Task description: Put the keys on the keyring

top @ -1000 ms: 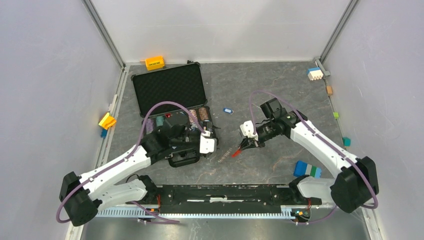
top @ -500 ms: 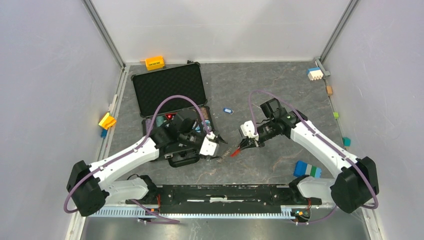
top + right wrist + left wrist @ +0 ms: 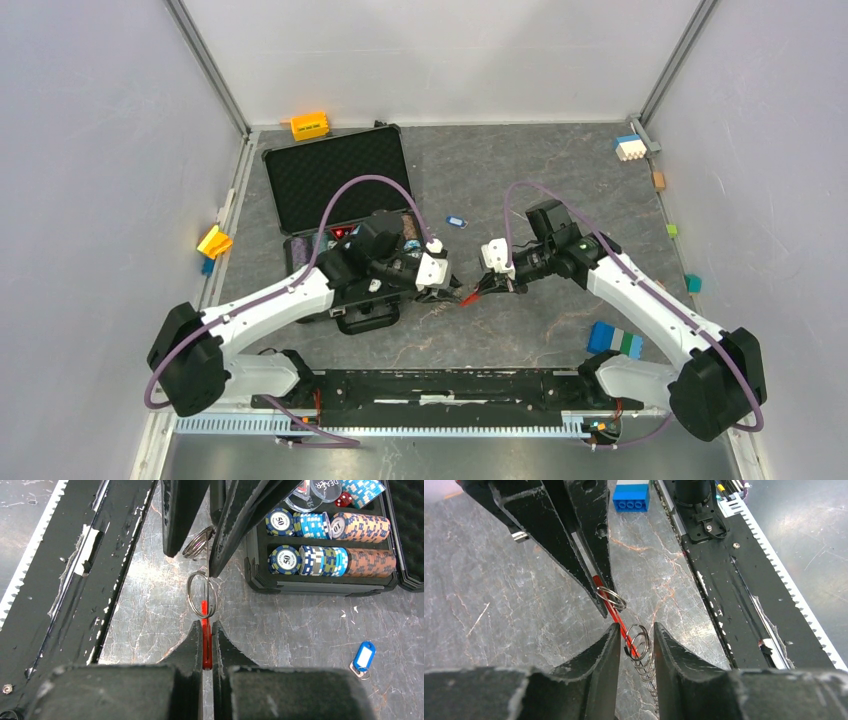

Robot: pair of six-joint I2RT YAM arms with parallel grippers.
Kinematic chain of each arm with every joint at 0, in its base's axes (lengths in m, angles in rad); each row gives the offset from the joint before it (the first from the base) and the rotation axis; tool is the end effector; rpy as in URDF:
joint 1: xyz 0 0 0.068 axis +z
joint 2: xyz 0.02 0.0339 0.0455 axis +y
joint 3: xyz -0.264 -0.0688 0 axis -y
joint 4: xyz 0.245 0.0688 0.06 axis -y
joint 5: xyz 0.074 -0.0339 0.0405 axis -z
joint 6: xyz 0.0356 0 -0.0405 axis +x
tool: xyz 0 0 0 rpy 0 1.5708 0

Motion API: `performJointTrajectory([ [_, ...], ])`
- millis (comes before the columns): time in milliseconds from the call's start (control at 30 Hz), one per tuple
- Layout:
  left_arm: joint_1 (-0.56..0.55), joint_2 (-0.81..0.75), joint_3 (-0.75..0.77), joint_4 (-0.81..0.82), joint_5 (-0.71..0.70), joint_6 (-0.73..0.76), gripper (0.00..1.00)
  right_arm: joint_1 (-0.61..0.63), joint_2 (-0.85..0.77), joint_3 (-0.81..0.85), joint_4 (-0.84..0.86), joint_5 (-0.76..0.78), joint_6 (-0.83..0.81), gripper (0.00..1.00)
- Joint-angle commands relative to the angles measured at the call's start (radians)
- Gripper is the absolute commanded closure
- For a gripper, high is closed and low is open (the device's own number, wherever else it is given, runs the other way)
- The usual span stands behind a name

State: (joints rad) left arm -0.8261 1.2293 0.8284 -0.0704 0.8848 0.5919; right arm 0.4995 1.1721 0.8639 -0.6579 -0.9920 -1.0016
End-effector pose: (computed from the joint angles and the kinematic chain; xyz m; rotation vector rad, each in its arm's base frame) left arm 0.1604 -0.2147 0.2780 1.6782 1.0978 -1.0439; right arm 0.1809 0.1326 0.2627 -1.7379 1.3296 0.9638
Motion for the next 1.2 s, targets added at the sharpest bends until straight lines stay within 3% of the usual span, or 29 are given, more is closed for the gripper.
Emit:
performJointTrajectory([
  [0,0.001,0.011,0.013,0.049,-0.012,-0.063,0.65,0.000,-0.032,-0.005,0.052,-0.012,0.016,1.00],
  [300,0.002,-0.048,0.002,0.022,-0.047,-0.055,0.67,-0.001,-0.034,-0.020,0.062,0.031,0.007,1.00],
  [533,0.002,-0.047,0.002,-0.019,-0.053,-0.034,0.88,0.000,-0.038,-0.024,0.075,0.049,0.016,1.00],
  [733,0.001,-0.034,0.012,-0.056,-0.055,-0.020,0.98,-0.001,-0.040,-0.029,0.084,0.064,0.020,1.00],
  [933,0.002,-0.040,0.025,-0.106,-0.065,-0.024,0.98,-0.001,-0.052,-0.040,0.113,0.128,0.026,1.00],
  [1167,0.004,-0.009,0.047,-0.118,-0.041,-0.154,0.98,0.002,-0.124,-0.096,0.232,0.298,0.056,1.00],
])
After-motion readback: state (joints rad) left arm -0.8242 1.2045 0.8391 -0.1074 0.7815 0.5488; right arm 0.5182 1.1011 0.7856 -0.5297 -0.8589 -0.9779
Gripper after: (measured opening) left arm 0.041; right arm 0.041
